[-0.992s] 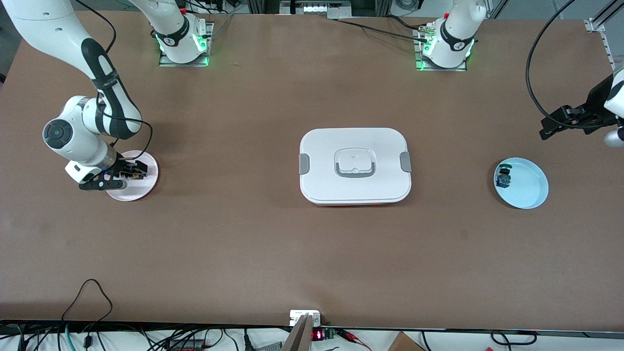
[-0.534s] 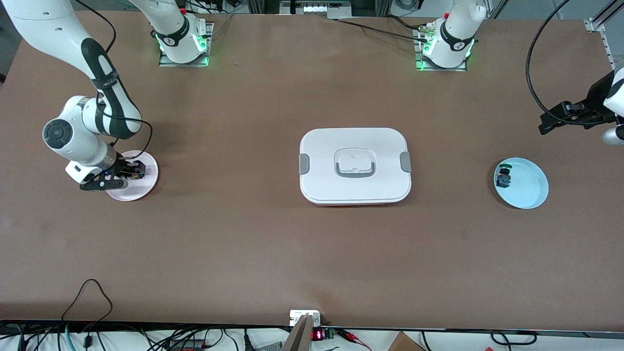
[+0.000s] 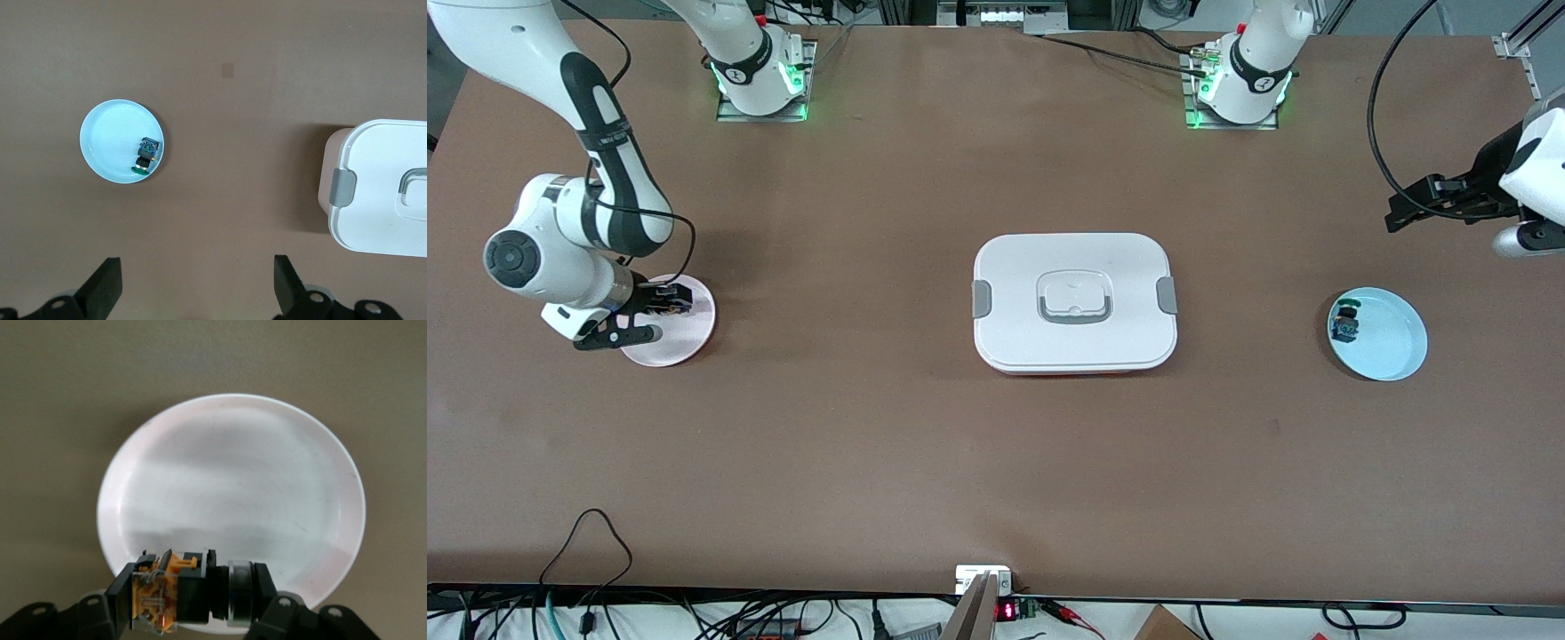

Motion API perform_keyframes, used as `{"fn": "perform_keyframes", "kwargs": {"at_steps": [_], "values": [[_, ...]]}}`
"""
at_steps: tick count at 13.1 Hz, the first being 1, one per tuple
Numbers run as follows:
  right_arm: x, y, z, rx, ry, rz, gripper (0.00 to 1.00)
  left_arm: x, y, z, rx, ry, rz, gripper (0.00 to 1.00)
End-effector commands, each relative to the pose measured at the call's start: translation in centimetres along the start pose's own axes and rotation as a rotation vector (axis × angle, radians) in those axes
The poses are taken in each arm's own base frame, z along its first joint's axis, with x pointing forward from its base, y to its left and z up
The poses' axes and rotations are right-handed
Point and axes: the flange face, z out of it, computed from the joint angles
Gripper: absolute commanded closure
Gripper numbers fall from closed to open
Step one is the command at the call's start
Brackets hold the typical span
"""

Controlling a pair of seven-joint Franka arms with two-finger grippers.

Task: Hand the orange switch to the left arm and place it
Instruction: 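Lift the switch with the right gripper while the left gripper rises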

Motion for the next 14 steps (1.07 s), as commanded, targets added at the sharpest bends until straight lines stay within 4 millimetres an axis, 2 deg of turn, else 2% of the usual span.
{"fn": "perform_keyframes", "kwargs": {"at_steps": [1,4,5,6,7,8,11,13,14], "values": [[1.6,-0.7,-5.6,0.021,-0.033,-0.029,0.98,0.1,0.1,-0.5,-0.005,-0.006,-0.01,0.0],[2.1,-2.1,-11.0,0.015,0.021,-0.058,1.0,-0.3,0.6,-1.5,-0.076,-0.004,-0.002,0.0],[2.0,-3.3,-12.8,0.01,0.051,-0.081,1.0,-0.7,0.8,-1.4,-0.165,-0.043,-0.005,0.0],[1.9,-5.8,-15.2,0.001,0.088,-0.135,1.0,-0.9,0.9,-1.1,-0.278,-0.088,-0.013,0.0],[1.5,-7.6,-16.8,-0.004,0.103,-0.164,1.0,-0.8,1.0,-0.5,-0.389,-0.129,-0.02,0.0],[1.1,-8.6,-17.8,-0.003,0.097,-0.174,1.0,-1.1,1.9,0.5,-0.484,-0.186,-0.011,0.0],[0.8,-11.9,-22.9,0.085,0.132,-0.198,1.0,-1.4,4.0,0.0,-0.634,-0.237,-0.023,0.0],[0.9,-14.6,-26.3,0.165,0.166,-0.223,1.0,-1.5,5.4,-0.1,-0.794,-0.285,-0.032,0.0],[0.7,-16.4,-28.0,0.191,0.195,-0.264,1.0,-1.1,5.6,0.4,-0.883,-0.31,-0.04,0.0]]}}
